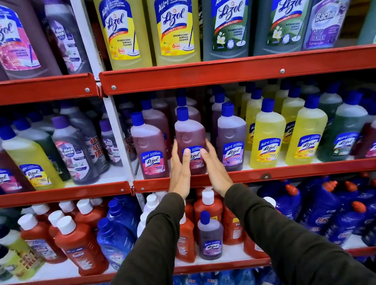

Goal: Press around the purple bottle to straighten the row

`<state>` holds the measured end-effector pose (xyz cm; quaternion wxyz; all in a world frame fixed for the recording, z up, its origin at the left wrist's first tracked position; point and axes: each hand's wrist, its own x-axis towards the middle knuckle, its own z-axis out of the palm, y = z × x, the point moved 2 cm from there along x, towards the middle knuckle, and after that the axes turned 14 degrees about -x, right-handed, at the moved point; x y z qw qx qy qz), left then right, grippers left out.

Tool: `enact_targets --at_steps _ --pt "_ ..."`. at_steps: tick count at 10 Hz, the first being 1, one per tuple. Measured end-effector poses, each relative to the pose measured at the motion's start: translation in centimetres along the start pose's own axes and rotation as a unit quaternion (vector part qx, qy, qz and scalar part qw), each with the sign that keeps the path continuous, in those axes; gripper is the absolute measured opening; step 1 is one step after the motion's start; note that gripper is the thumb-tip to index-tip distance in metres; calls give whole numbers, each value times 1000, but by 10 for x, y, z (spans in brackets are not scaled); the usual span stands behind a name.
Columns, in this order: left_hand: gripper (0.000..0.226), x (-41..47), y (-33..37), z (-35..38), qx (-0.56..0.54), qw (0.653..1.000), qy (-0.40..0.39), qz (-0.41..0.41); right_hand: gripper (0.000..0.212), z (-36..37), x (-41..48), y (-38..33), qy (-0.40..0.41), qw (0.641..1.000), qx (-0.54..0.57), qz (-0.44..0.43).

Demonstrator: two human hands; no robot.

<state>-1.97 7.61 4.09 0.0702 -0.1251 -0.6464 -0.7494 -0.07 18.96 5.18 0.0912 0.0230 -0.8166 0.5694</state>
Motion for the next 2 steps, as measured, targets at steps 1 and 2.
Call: enact_targets --at_steps 1,2 --pt "116 0 2 -2 11 1000 -12 -9 96 0 0 1 -13 1000 -17 6" --pt "108 -5 1 -1 25 1000 -7 -6 94 1 -2 4 -20 999 -29 6"
